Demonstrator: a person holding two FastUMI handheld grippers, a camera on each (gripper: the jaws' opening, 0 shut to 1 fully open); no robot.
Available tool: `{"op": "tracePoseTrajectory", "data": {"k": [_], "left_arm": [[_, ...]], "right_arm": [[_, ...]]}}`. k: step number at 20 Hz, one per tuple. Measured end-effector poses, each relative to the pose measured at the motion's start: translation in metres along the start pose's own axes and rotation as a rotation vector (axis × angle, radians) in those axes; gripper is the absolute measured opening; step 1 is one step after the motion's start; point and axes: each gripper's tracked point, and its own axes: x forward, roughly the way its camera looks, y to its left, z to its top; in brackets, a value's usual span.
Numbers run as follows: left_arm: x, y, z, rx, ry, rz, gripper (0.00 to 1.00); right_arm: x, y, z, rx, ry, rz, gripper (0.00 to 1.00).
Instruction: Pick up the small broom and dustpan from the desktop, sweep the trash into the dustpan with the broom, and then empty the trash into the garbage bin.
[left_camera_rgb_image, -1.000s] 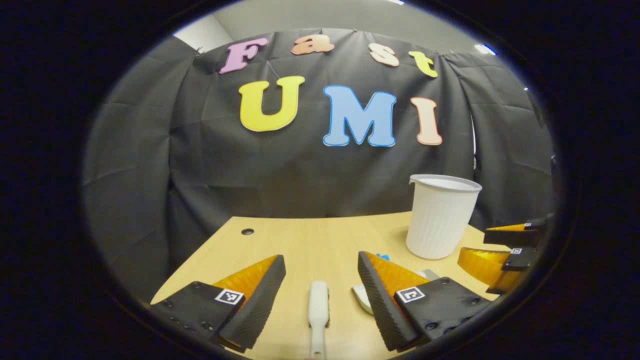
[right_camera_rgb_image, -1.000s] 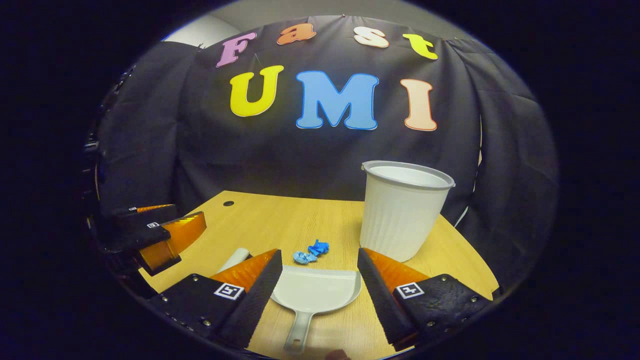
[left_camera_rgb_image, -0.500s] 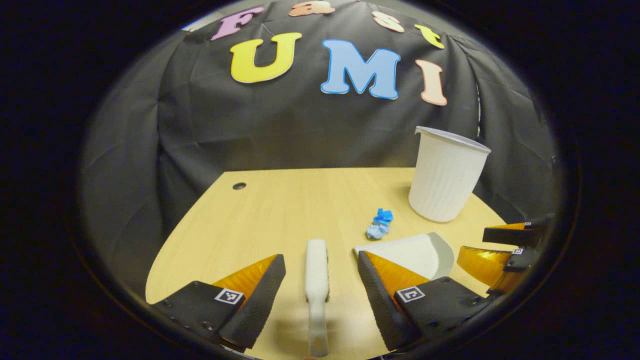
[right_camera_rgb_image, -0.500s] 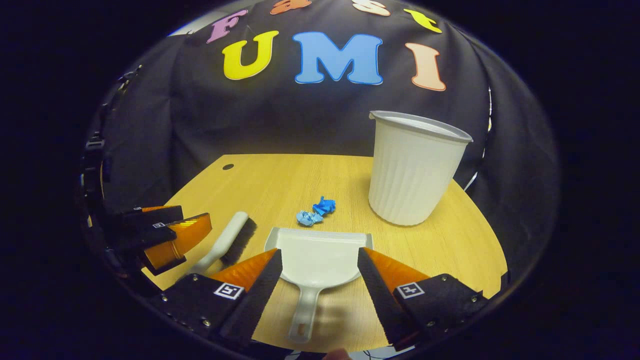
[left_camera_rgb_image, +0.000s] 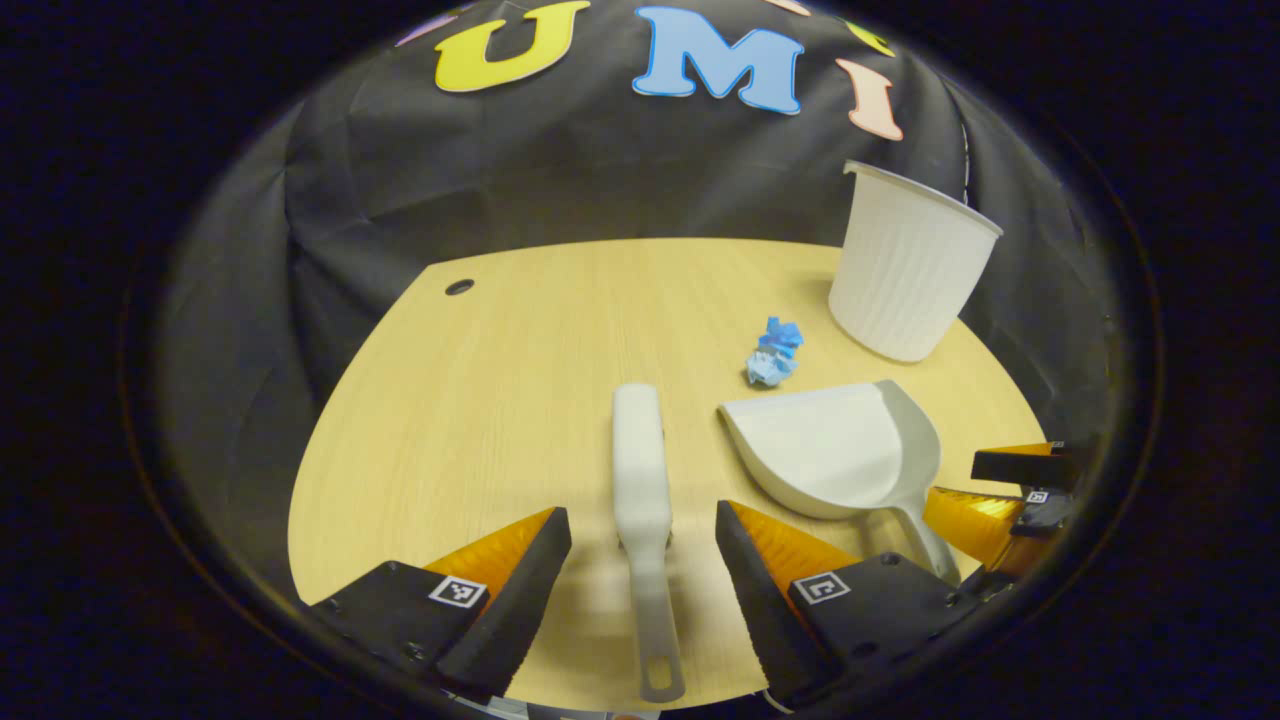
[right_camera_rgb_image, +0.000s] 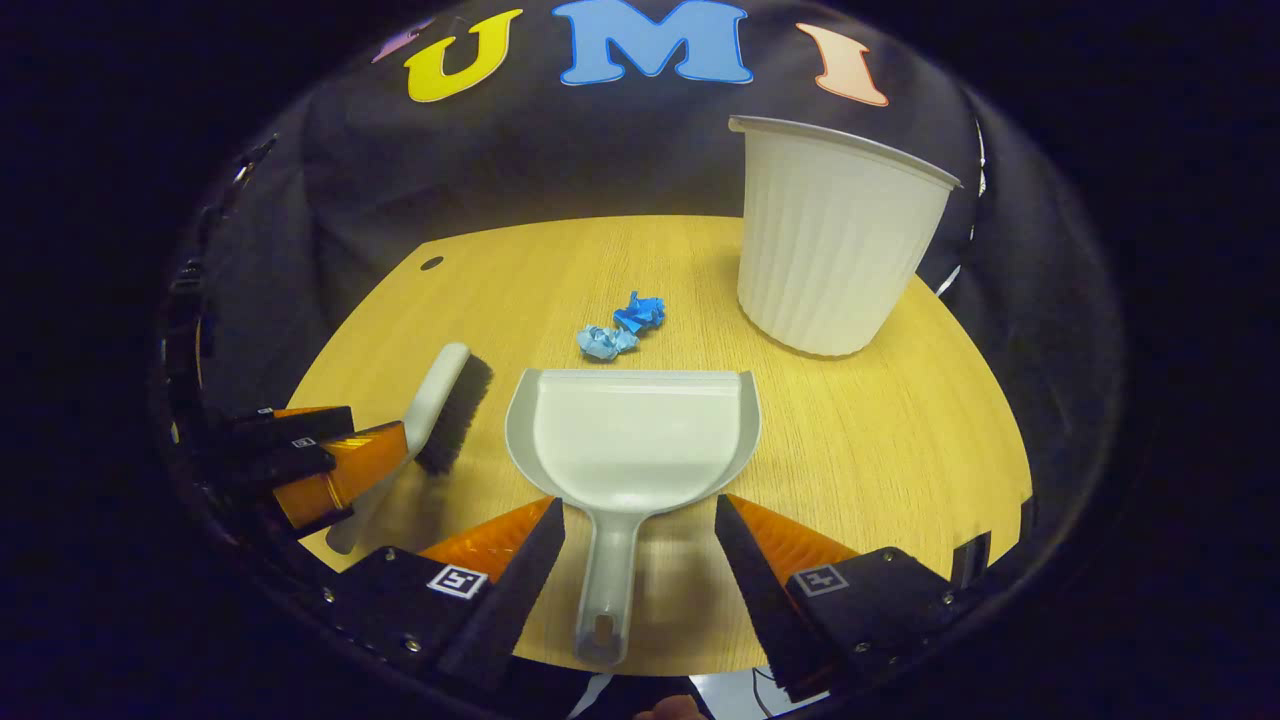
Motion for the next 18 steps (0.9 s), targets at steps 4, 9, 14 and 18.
{"op": "tracePoseTrajectory", "data": {"k": [4,9,14,18], "left_arm": [[0.017,0.005,-0.018,0.022,0.089,0.006,0.95],[0.033,0.006,-0.032,0.008,0.179,-0.013,0.95],[0.048,0.007,-0.036,0.006,0.226,-0.022,0.96],[0.054,0.007,-0.037,0.010,0.238,-0.029,0.93]], "right_arm": [[0.013,0.001,-0.017,0.017,0.100,0.003,0.95],[0.034,0.008,-0.031,0.006,0.187,0.012,0.95],[0.051,0.011,-0.032,0.005,0.226,0.016,0.95],[0.056,0.008,-0.033,-0.010,0.232,-0.001,0.83]]}}
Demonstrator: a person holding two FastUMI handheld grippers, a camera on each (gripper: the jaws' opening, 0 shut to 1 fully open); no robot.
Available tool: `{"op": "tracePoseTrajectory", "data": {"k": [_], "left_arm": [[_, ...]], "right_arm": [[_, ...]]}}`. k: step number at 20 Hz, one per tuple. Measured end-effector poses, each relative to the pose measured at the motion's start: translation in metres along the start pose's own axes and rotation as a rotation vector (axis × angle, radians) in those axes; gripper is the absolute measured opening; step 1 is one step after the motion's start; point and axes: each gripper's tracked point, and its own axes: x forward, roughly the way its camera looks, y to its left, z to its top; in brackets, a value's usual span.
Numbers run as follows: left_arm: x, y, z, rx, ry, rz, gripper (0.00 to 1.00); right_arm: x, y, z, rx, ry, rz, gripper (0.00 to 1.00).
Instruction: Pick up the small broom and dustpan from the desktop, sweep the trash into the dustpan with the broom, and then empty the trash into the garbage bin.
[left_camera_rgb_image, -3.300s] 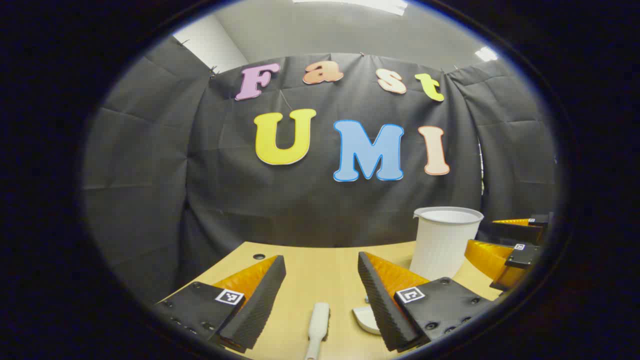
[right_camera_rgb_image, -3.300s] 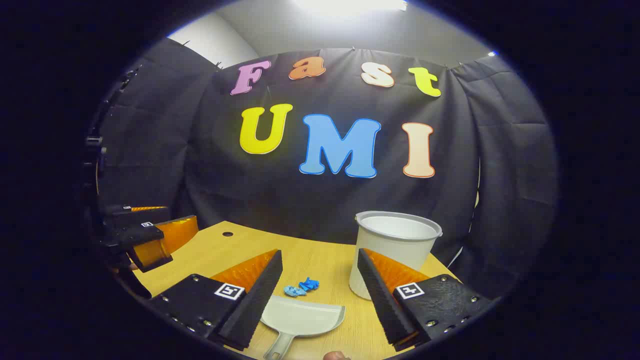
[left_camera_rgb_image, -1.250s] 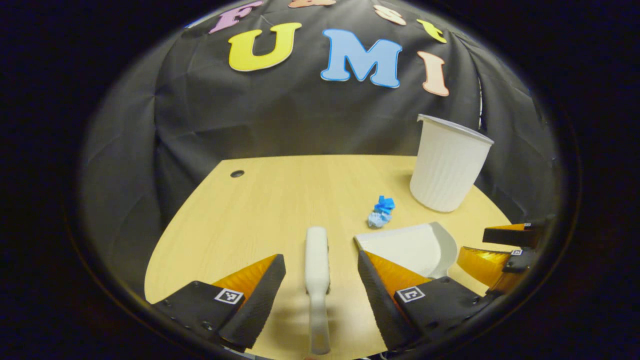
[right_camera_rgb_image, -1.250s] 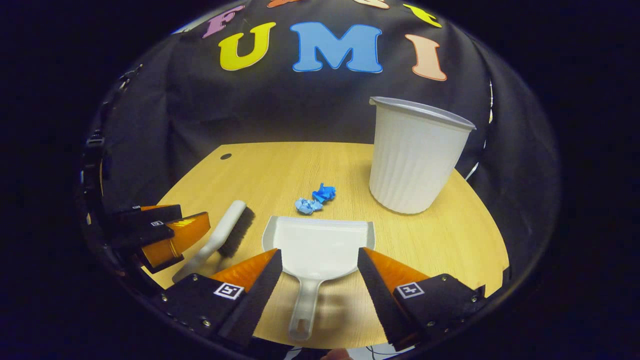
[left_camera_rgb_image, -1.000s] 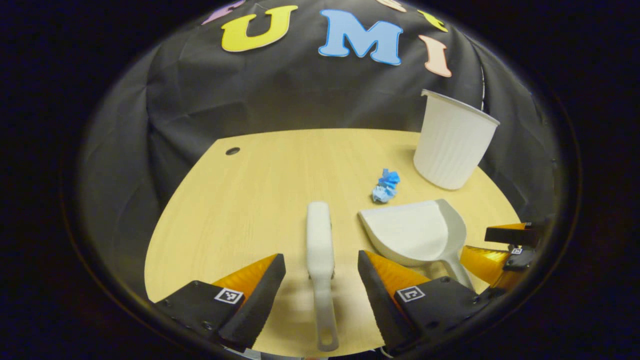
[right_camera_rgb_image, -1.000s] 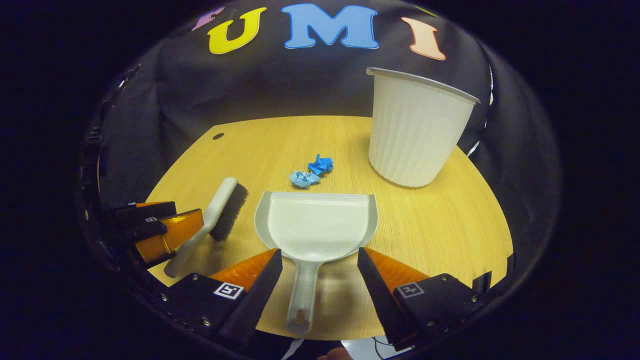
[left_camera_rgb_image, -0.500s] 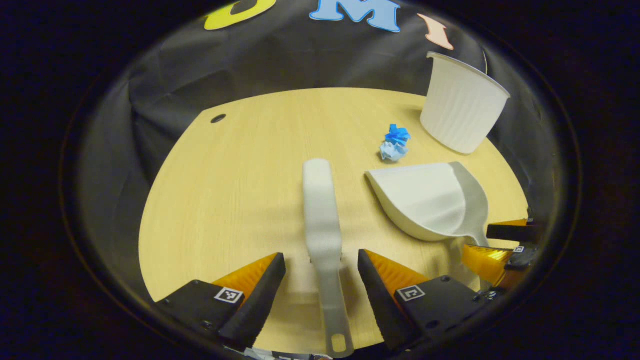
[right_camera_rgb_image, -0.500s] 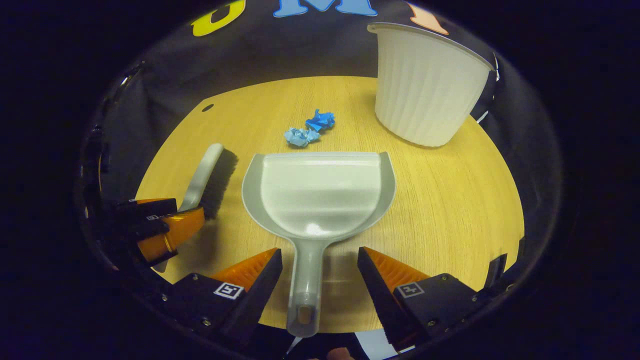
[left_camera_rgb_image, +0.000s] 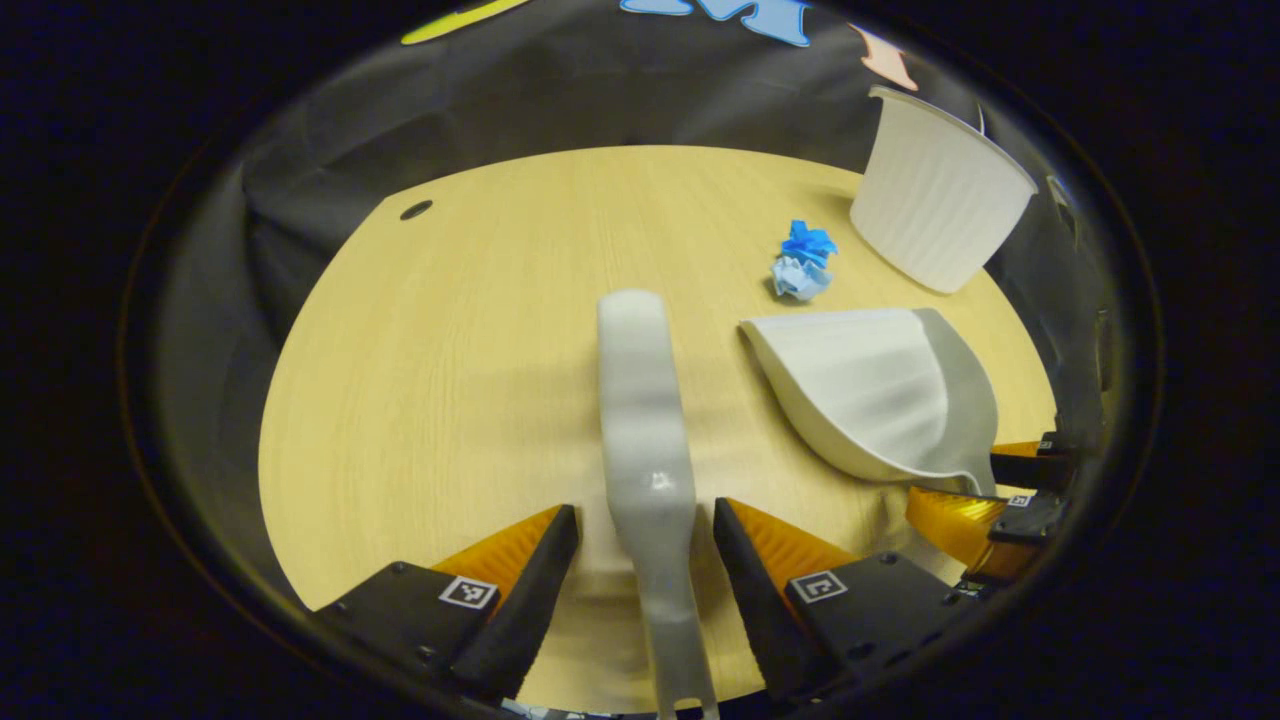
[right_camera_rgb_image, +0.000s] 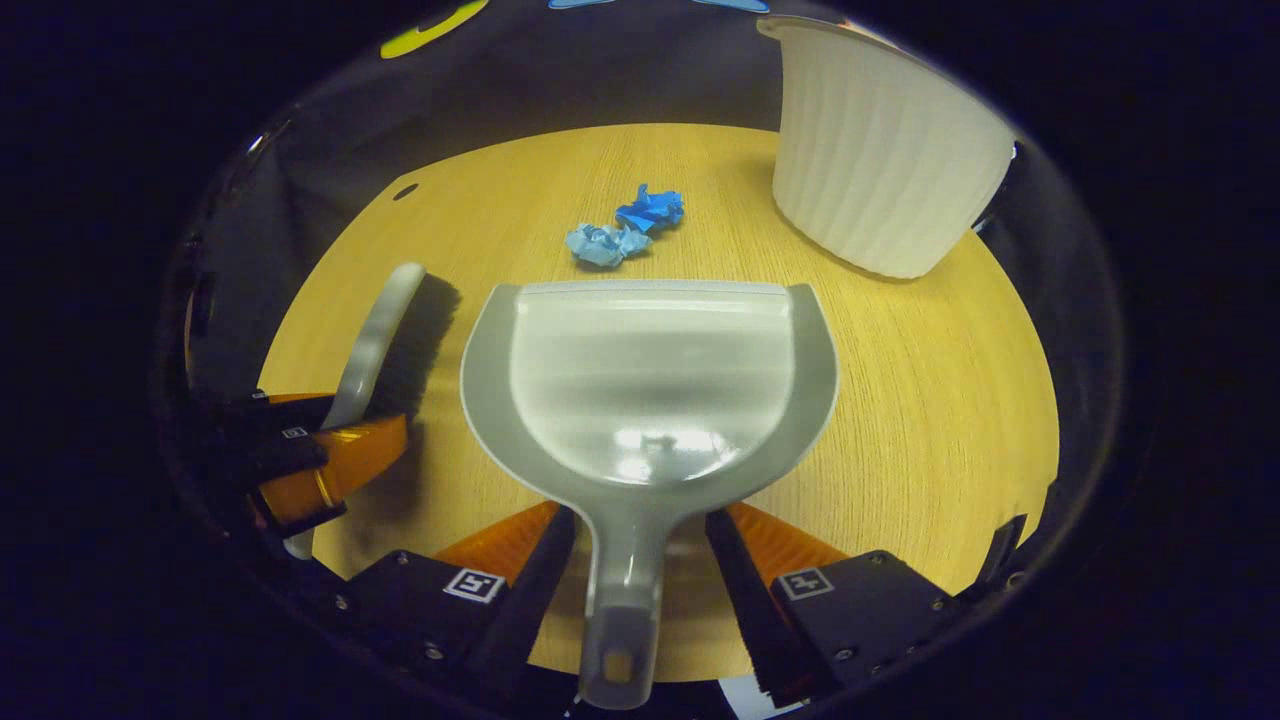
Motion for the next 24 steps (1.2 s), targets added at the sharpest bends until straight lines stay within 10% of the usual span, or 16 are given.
{"op": "tracePoseTrajectory", "data": {"k": [8,14,24], "left_arm": [[0.006,0.003,0.000,-0.009,-0.001,0.009,0.59],[0.005,0.005,0.005,0.018,-0.013,0.017,0.41],[0.016,0.007,0.057,0.102,-0.050,-0.006,0.39]], "right_arm": [[0.002,-0.005,-0.001,-0.042,-0.007,-0.037,0.42],[0.000,-0.006,0.000,-0.070,-0.023,-0.044,0.35],[0.001,-0.027,0.006,-0.164,-0.036,0.005,0.35]]}}
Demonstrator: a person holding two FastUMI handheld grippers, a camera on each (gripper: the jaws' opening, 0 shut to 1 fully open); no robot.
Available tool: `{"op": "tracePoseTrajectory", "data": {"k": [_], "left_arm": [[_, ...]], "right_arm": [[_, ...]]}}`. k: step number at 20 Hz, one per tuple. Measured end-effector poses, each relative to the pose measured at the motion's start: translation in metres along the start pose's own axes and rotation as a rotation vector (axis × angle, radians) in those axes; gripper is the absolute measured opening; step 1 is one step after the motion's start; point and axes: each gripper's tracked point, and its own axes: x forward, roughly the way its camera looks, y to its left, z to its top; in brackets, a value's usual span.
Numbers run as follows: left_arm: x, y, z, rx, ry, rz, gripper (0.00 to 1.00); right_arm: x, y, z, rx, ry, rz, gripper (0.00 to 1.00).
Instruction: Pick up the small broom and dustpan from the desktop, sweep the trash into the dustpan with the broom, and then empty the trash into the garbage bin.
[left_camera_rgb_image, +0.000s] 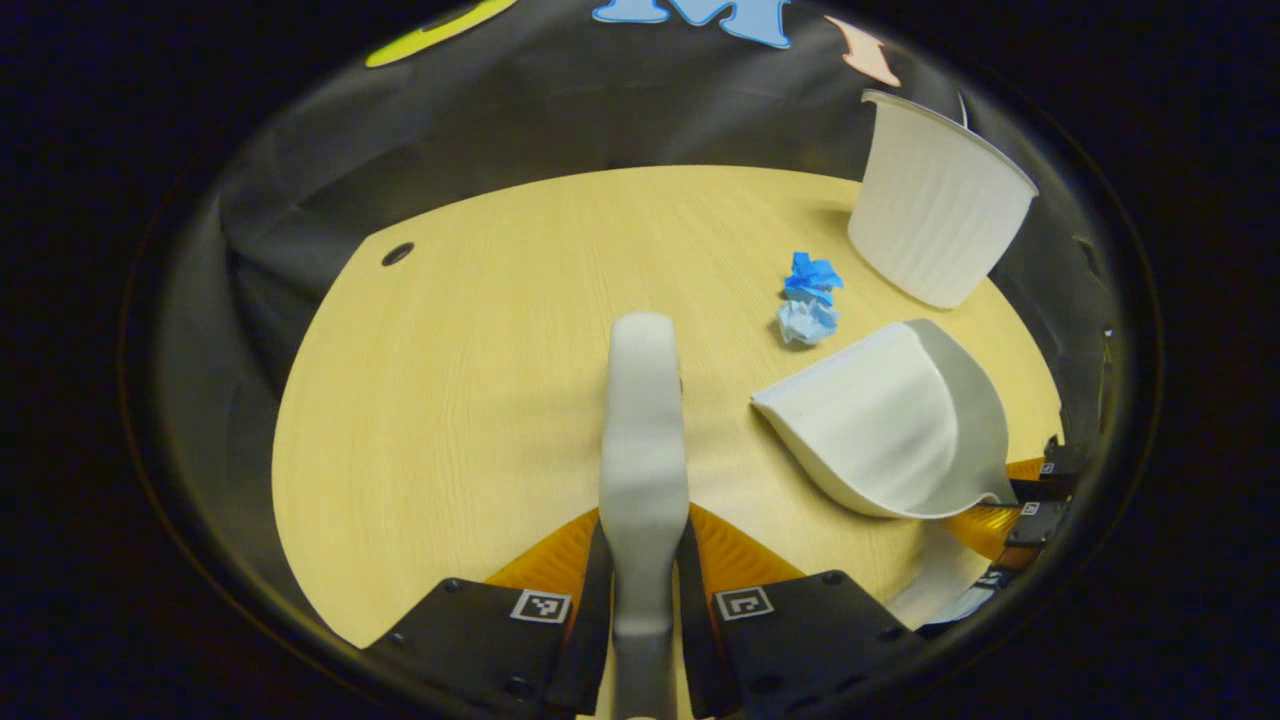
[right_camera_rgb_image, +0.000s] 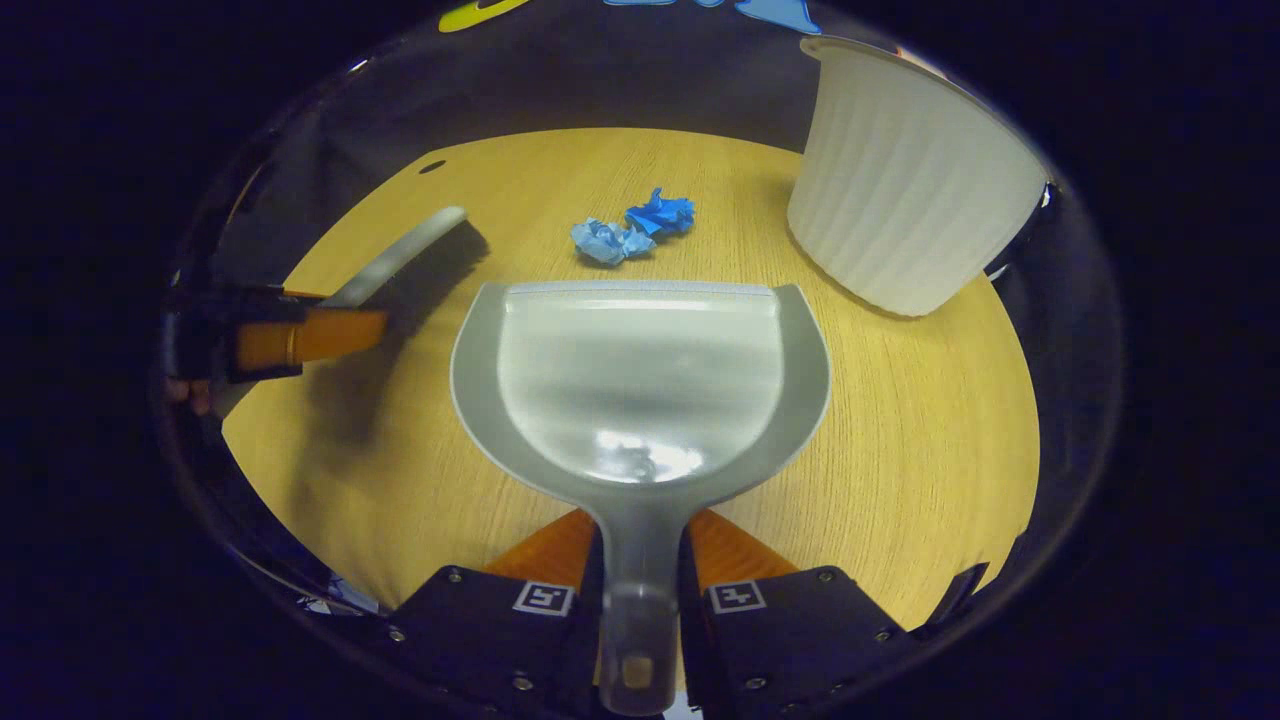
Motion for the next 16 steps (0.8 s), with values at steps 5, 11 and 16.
{"op": "tracePoseTrajectory", "data": {"k": [5,11,16], "left_arm": [[0.020,-0.005,0.028,0.121,-0.002,-0.008,0.41],[0.050,-0.025,0.066,0.166,-0.020,-0.060,0.41],[0.074,-0.049,0.095,0.263,-0.033,-0.111,0.41]], "right_arm": [[0.003,-0.021,0.003,-0.055,-0.001,0.037,0.34],[0.006,-0.035,0.010,-0.106,0.014,0.108,0.34],[0.008,-0.045,0.019,-0.132,0.013,0.148,0.35]]}}
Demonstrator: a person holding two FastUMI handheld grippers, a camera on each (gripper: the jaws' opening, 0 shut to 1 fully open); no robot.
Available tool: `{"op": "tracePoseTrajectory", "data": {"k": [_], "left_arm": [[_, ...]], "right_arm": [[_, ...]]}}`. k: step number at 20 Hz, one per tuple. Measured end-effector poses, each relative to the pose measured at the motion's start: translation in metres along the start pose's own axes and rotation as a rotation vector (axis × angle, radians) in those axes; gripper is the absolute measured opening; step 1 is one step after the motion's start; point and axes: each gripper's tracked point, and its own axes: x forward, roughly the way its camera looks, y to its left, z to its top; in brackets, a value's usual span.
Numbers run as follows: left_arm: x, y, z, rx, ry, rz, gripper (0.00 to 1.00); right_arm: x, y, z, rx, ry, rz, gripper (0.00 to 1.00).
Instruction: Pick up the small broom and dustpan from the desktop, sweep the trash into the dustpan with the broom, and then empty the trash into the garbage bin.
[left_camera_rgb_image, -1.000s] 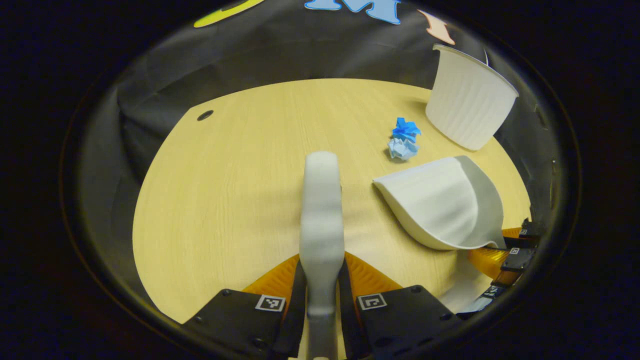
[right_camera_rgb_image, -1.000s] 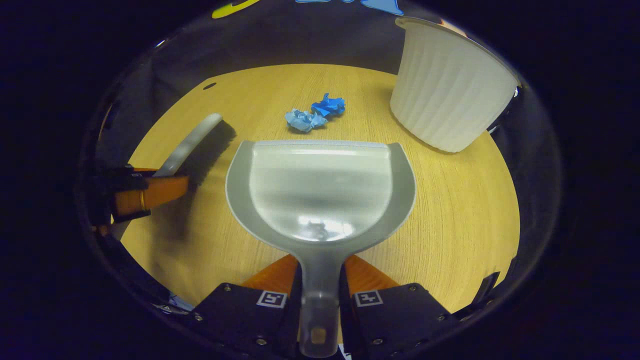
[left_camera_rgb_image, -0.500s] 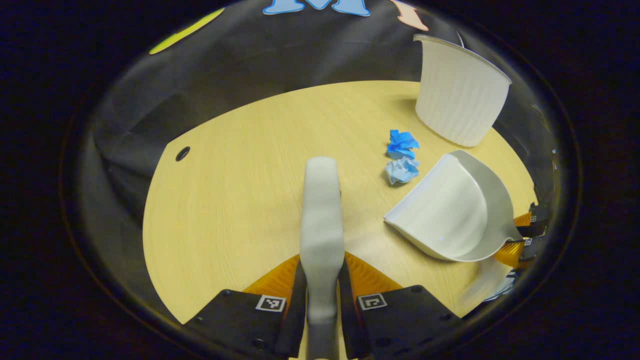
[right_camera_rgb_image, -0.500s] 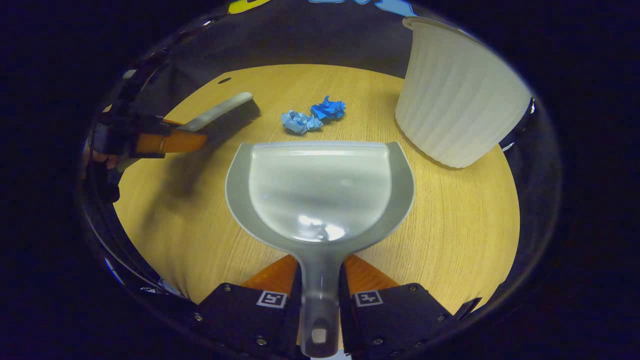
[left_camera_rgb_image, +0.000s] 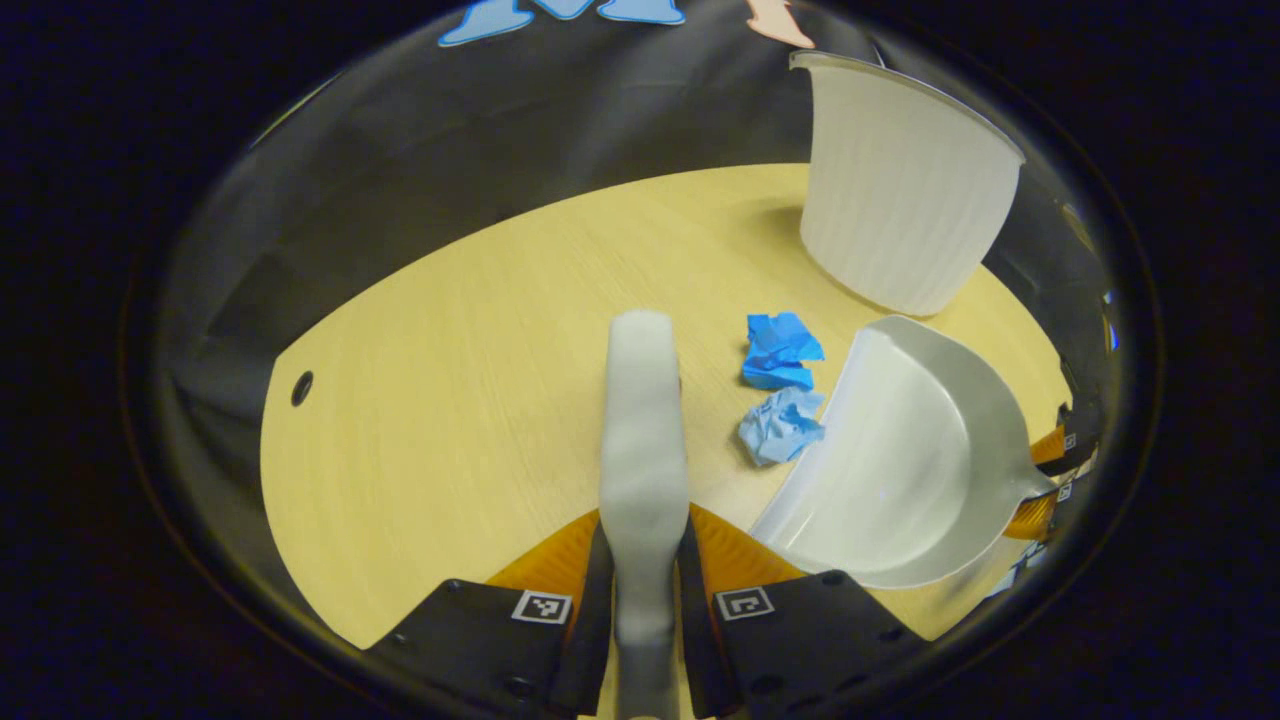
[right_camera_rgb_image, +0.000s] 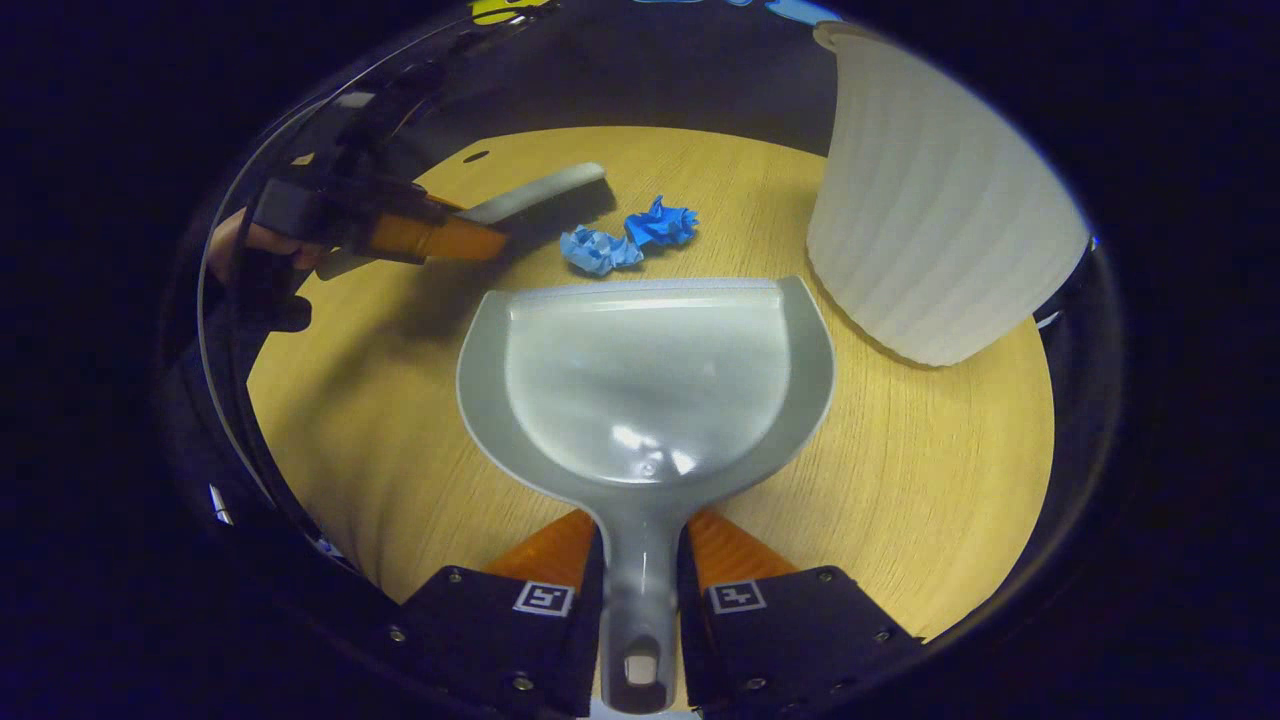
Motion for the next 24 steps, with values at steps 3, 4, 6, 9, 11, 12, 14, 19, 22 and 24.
{"op": "tracePoseTrajectory", "data": {"k": [3,4,6,9,11,12,14,19,22,24], "left_arm": [[0.006,-0.013,0.018,0.071,-0.012,-0.043,0.41],[0.006,-0.018,0.024,0.092,-0.017,-0.059,0.39],[0.005,-0.029,0.032,0.122,-0.021,-0.090,0.37],[0.004,-0.040,0.035,0.132,-0.027,-0.135,0.38],[-0.004,-0.047,0.038,0.129,-0.024,-0.164,0.38],[-0.009,-0.050,0.040,0.128,-0.023,-0.179,0.38],[-0.019,-0.052,0.041,0.127,-0.021,-0.204,0.41],[-0.032,-0.071,0.044,0.117,-0.020,-0.259,0.41],[-0.036,-0.083,0.040,0.114,-0.017,-0.271,0.39],[-0.041,-0.086,0.042,0.113,-0.019,-0.281,0.39]], "right_arm": [[0.002,-0.003,0.003,-0.003,-0.002,0.012,0.34],[0.001,-0.004,0.005,0.000,-0.003,0.014,0.35],[0.001,-0.006,0.006,0.007,-0.003,0.018,0.35],[-0.001,0.005,0.014,0.017,-0.002,0.020,0.34],[-0.003,0.006,0.017,0.017,-0.005,0.021,0.35],[-0.005,0.005,0.019,0.016,-0.006,0.022,0.35],[-0.007,0.005,0.024,0.016,-0.014,0.023,0.35],[-0.014,0.005,0.036,0.029,-0.028,0.034,0.35],[-0.011,0.006,0.045,0.034,-0.037,0.031,0.35],[-0.004,0.008,0.049,0.039,-0.043,0.028,0.35]]}}
